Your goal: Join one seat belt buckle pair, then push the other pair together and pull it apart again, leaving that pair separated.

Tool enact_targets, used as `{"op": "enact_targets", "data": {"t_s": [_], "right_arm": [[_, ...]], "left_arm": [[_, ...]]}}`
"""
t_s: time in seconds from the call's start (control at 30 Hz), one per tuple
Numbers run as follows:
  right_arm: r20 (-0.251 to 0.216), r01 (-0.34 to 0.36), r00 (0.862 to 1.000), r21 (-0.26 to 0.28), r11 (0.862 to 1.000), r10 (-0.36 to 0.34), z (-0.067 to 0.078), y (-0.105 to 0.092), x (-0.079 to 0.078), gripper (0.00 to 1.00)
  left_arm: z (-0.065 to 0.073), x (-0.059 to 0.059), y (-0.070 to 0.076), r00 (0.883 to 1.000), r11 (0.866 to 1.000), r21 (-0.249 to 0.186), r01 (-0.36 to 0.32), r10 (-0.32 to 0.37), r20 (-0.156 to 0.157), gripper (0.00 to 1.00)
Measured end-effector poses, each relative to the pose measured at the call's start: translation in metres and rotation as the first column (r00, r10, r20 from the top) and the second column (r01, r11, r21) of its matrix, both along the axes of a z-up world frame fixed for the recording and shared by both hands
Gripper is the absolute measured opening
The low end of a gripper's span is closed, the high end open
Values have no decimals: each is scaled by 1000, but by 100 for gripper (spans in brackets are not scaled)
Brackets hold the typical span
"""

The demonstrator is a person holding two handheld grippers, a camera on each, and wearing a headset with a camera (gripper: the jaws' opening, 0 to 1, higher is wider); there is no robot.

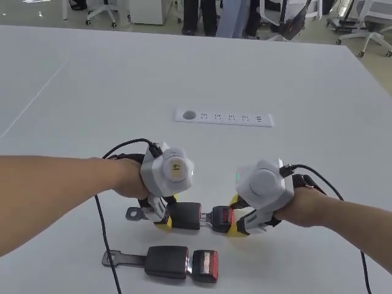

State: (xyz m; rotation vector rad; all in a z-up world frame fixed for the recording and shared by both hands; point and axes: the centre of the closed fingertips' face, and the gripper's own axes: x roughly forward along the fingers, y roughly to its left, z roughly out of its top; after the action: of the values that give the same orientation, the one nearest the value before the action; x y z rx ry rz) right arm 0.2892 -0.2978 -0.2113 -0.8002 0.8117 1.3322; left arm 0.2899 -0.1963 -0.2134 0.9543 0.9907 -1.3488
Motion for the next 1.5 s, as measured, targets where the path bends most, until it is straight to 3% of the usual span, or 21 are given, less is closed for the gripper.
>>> {"op": "enact_targets", "data": {"t_s": [0.33,1.5], "right_arm": [[2,-1,1000,-6,1000,1,0,-5,0,29],[-11,-5,1000,-58,998,4,-1,-52,2,30]], "left_arm": [[0,2,1,1000,1000,7,1,-1,1,31],[1,-1,0,1000,1000,18,-12,11,2,32]]}}
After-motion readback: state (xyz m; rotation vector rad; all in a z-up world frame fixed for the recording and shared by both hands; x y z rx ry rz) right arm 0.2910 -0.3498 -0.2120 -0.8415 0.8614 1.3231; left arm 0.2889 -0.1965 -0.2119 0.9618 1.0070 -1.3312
